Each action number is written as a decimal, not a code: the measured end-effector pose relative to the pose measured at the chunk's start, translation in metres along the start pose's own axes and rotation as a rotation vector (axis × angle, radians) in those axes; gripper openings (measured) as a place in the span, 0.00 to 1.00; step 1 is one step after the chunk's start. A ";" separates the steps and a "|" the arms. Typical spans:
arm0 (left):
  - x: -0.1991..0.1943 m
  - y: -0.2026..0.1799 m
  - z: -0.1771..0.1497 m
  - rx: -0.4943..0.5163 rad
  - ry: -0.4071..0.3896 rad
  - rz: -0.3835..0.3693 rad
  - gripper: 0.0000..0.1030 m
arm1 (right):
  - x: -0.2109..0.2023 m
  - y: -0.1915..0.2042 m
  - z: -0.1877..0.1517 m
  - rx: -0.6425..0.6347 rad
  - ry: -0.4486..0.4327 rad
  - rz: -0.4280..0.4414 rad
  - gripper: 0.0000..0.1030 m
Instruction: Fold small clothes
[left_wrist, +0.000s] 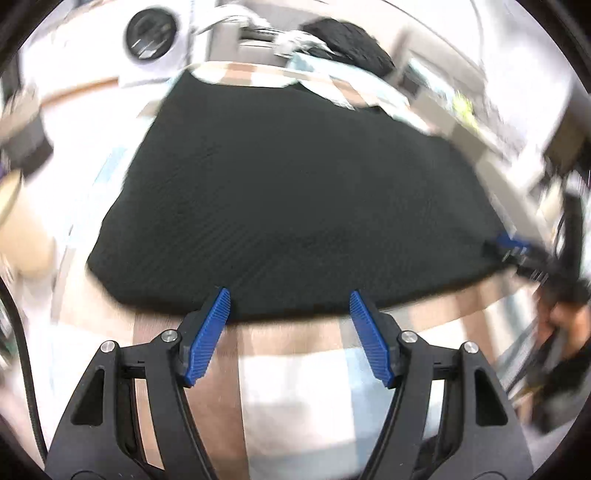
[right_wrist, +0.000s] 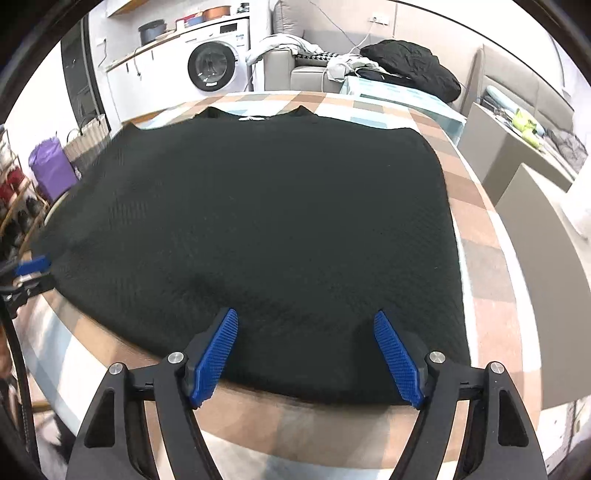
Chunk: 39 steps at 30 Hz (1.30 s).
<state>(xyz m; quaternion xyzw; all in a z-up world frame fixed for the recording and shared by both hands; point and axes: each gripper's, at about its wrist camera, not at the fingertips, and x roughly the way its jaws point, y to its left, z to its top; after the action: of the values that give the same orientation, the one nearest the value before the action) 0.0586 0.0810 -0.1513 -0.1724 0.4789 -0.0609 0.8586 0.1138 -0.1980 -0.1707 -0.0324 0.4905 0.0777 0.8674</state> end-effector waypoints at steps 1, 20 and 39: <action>-0.005 0.008 -0.002 -0.049 -0.007 -0.016 0.63 | -0.001 0.002 0.002 0.026 -0.012 0.038 0.76; -0.004 0.060 0.014 -0.362 -0.193 0.180 0.55 | 0.006 0.063 0.014 -0.019 -0.039 0.196 0.76; 0.017 0.054 0.040 -0.330 -0.249 0.152 0.13 | 0.023 0.078 0.027 -0.067 -0.024 0.202 0.76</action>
<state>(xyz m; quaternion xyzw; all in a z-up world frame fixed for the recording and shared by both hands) 0.0981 0.1363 -0.1651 -0.2803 0.3844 0.1052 0.8733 0.1354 -0.1153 -0.1748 -0.0109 0.4780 0.1812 0.8594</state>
